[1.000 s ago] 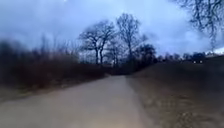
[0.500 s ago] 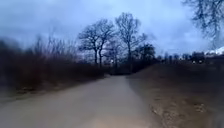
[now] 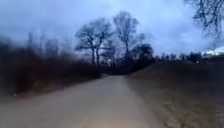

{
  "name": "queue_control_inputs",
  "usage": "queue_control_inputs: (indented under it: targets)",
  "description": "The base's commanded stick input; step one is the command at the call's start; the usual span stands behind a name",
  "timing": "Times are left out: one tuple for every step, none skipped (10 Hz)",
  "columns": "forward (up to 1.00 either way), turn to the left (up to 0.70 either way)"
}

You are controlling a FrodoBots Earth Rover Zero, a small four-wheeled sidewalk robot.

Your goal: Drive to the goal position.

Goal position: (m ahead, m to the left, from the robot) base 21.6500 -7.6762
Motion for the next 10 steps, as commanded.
queue_control_inputs:
  targets:
    - [1.00, 0.00]
    - [1.00, 0.00]
    - [1.00, 0.00]
    - [1.00, 0.00]
    - [1.00, 0.00]
    - [1.00, 0.00]
    - [1.00, 0.00]
    - [1.00, 0.00]
    - [1.00, 0.00]
    - [1.00, 0.00]
